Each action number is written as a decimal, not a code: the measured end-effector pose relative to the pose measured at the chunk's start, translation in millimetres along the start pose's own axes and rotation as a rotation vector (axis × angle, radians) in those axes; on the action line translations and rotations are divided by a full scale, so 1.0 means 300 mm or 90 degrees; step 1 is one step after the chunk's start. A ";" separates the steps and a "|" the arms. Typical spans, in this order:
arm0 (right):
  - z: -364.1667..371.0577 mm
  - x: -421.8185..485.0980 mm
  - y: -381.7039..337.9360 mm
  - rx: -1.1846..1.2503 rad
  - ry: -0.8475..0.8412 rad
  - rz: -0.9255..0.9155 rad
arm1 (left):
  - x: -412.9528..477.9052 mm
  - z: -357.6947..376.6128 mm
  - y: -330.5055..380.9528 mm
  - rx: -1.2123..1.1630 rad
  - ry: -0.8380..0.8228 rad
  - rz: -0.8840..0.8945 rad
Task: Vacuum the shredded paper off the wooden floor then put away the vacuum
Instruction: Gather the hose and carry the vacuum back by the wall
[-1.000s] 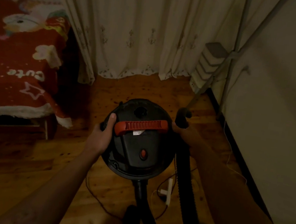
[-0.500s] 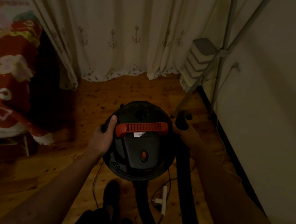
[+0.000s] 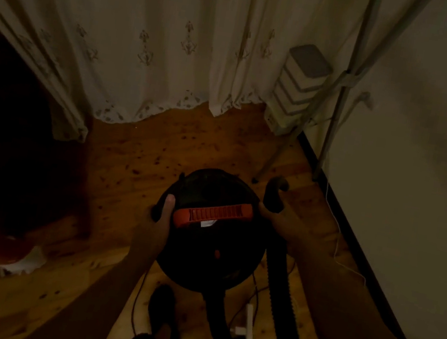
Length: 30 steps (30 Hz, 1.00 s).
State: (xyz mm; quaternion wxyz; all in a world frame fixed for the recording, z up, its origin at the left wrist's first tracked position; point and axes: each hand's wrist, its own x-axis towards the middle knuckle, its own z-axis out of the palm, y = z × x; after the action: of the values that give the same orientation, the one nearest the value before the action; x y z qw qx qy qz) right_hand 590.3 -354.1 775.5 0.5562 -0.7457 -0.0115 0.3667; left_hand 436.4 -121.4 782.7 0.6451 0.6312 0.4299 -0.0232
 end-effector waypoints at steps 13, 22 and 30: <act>-0.087 0.375 0.028 0.060 0.017 0.048 | 0.399 0.153 0.073 0.138 0.022 -0.031; -0.226 0.631 0.191 0.121 -0.021 0.089 | 0.598 0.345 -0.010 0.134 0.038 -0.052; -0.247 0.874 0.490 0.185 0.019 0.126 | 0.874 0.462 -0.225 0.110 -0.003 -0.069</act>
State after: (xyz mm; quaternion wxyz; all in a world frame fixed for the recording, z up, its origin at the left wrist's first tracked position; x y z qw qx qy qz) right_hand 766.0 -359.5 520.7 0.6197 -0.6601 0.1233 0.4063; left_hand 635.6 -116.3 552.9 0.5875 0.6599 0.4582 -0.0968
